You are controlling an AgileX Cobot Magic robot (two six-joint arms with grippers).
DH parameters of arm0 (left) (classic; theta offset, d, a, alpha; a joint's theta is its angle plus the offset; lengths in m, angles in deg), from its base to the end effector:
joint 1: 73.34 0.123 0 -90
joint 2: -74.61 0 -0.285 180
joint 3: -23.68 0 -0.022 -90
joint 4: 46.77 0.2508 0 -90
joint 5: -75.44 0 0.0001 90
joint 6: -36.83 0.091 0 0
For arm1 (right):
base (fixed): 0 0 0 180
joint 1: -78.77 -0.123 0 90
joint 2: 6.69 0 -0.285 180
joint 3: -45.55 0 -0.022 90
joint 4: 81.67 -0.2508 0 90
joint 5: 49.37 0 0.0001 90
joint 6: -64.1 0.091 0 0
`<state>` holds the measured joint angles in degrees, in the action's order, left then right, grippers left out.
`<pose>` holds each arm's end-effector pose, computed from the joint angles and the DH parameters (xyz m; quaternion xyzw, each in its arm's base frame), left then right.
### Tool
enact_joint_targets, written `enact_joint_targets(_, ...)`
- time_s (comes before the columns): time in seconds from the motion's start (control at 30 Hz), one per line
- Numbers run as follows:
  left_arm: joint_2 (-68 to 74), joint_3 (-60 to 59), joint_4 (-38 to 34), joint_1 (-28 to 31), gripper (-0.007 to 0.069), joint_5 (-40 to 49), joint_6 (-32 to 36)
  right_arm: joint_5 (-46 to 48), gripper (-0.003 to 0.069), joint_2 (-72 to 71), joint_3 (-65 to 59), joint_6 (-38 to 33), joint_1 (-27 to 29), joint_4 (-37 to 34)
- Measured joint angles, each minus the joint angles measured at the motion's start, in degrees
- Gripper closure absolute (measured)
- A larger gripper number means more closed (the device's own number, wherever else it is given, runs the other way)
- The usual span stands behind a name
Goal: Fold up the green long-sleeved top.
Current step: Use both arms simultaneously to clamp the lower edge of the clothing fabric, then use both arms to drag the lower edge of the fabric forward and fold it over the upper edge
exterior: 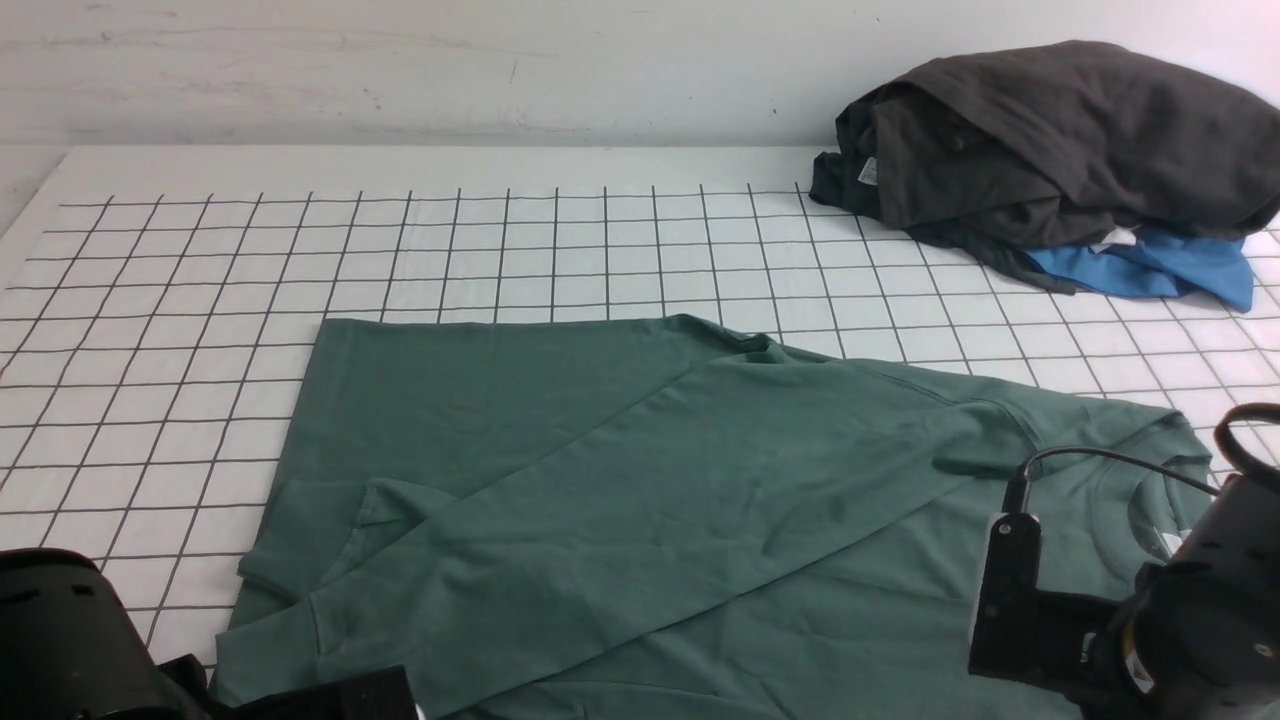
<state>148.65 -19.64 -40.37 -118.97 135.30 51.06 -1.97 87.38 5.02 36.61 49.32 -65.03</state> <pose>0.1175 -0.1075 0.2108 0.5213 0.8516 0.0406 0.0366 0.1949 0.0880 0.1579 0.5593 -0.8221 0.1051 0.0155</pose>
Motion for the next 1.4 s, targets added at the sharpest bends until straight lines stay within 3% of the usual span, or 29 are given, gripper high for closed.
enact_joint_targets(0.1,0.00,0.00,0.00,0.00,0.0611,0.00,0.00,0.77,0.0622,-0.89,0.46,-0.59,0.00,0.00)
enact_joint_targets(0.17,0.00,0.00,0.00,0.21,0.0611,0.00,0.00,2.13,0.0648,-1.76,1.42,-1.08,0.00,-0.05)
enact_joint_targets(0.3,0.00,0.30,-0.10,2.15,0.0611,0.00,0.00,5.21,0.0652,-3.14,4.49,-2.02,0.00,-0.17)
enact_joint_targets(0.53,0.00,7.38,-0.10,11.66,0.0611,0.21,1.85,10.48,0.0652,-3.45,14.68,-5.35,3.10,-2.27)
enact_joint_targets(0.73,2.83,18.13,-0.05,18.86,0.0611,0.43,6.45,12.22,0.0652,0.16,24.99,-10.99,10.40,-9.62)
enact_joint_targets(1.0,17.74,35.78,-0.05,26.76,0.0611,1.20,11.04,15.40,0.0652,10.33,41.86,-15.73,16.70,-15.59)
enact_joint_targets(1.4,37.49,57.02,-0.22,34.50,0.0611,1.26,14.74,17.32,0.0652,24.92,61.30,-15.99,18.58,-15.43)
